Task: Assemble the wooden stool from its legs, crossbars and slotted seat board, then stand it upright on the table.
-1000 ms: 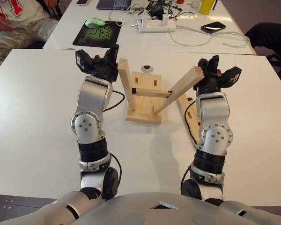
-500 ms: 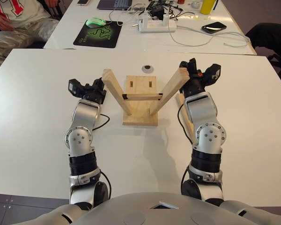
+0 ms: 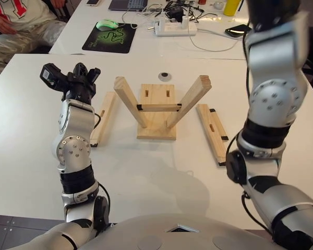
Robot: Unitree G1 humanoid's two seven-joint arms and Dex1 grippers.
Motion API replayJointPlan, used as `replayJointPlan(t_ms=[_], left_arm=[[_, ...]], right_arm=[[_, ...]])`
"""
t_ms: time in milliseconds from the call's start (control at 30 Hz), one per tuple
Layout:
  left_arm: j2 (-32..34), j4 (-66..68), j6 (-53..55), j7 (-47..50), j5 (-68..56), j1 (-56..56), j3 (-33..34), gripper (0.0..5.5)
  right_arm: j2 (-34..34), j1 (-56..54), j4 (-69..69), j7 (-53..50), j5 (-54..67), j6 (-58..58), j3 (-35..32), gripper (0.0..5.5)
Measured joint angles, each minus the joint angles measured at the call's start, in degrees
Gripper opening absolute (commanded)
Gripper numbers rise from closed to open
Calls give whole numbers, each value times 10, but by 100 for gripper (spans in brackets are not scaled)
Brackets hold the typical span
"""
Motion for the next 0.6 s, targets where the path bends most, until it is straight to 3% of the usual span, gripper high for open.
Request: replayJointPlan(t_ms=[267,467,600], left_arm=[[4,-24,23,-15,37,-1,0,0],[7,-35,35,-18,48,-6,8,0],[6,-43,45,-18,48,-16,12,0]], right_arm=[[-67,-38,7,40,38,81,-40,2],[-67,176,-14,61,22,189,61,2],[-67,248,-35,73,-31,166,92,2]])
